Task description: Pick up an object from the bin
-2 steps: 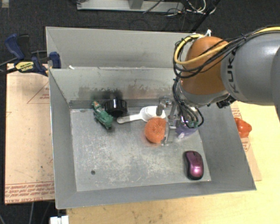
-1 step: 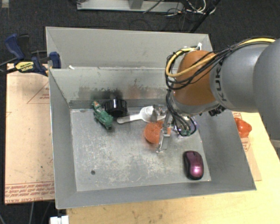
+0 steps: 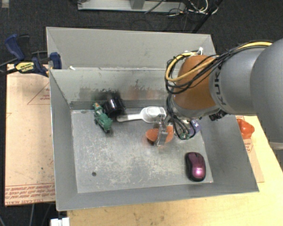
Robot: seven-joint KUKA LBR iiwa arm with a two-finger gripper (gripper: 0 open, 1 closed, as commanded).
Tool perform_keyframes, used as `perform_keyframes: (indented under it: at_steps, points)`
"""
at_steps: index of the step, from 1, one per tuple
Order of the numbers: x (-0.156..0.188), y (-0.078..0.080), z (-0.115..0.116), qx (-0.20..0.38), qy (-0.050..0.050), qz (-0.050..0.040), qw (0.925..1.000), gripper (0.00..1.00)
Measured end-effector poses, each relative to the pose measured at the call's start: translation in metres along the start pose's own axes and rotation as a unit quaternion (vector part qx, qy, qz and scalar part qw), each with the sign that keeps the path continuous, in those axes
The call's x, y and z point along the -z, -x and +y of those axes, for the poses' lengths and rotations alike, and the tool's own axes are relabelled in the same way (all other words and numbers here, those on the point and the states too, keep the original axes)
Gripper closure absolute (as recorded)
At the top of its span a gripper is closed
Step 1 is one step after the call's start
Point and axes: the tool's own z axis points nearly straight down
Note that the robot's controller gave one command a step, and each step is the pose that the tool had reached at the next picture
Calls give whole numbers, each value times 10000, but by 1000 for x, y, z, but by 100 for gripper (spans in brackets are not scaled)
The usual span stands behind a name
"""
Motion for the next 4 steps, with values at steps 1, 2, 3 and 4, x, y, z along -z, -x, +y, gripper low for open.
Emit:
perform_keyframes:
  at_steps: [1,2,3,4]
  points:
    - [2,-2,0,-31,0,31,10000,100]
    - [4,-3,0,-42,1,35,10000,100]
    - [8,-4,0,-41,0,50,10000,100]
    - [23,-5,0,-39,-2,84,10000,100]
